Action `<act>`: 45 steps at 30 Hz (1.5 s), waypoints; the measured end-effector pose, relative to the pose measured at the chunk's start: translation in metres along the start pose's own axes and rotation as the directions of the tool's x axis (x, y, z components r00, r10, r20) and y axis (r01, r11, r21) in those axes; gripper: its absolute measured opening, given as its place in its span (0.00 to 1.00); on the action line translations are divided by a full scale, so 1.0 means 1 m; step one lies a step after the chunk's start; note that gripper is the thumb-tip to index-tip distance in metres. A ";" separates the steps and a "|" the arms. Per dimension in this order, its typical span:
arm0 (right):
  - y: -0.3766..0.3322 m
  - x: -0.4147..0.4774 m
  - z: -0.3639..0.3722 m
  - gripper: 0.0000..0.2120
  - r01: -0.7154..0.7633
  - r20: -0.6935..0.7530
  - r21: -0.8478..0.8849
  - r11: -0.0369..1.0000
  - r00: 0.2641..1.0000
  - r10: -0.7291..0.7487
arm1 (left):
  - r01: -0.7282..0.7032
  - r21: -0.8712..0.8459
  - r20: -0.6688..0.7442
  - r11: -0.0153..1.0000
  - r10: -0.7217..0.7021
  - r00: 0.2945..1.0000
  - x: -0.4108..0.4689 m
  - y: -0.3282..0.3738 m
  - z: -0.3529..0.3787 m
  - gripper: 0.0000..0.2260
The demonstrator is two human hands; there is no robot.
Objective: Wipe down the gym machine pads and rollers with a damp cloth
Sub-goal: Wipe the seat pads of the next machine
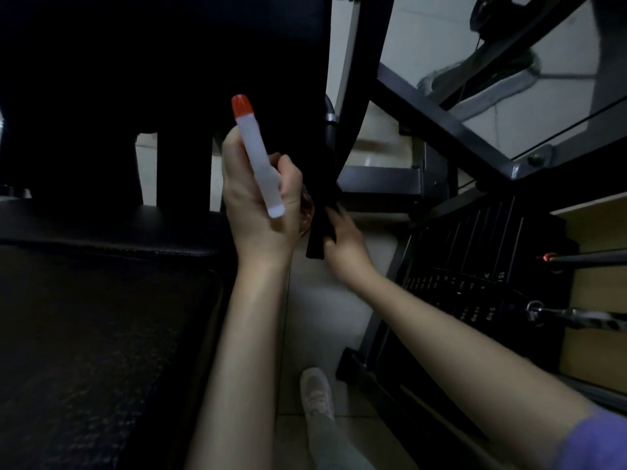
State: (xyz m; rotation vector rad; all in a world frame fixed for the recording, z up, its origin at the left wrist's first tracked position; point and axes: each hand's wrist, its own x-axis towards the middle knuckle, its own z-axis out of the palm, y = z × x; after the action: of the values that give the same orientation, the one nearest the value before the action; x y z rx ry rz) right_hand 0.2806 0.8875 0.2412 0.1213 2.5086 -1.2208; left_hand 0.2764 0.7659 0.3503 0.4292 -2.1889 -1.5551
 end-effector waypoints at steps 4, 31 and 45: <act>0.002 -0.009 -0.014 0.24 -0.071 -0.011 0.088 0.994 0.997 0.072 | 0.007 -0.013 0.026 1.000 -0.007 1.000 -0.001 -0.001 -0.001 0.22; 0.021 -0.006 0.041 0.18 -0.386 0.456 0.890 -0.245 0.776 0.435 | 0.002 0.004 0.023 1.000 -0.002 1.000 -0.004 -0.002 0.002 0.19; 0.013 0.004 0.049 0.11 -0.416 0.299 0.909 0.006 0.664 0.686 | -0.029 0.023 0.053 0.999 0.028 0.998 -0.008 -0.001 0.001 0.21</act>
State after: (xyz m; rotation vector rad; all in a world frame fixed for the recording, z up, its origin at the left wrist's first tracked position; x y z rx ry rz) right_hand 0.2929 0.8575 0.2027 1.5089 1.0567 -2.1253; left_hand 0.2828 0.7695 0.3476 0.3670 -2.2451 -1.5433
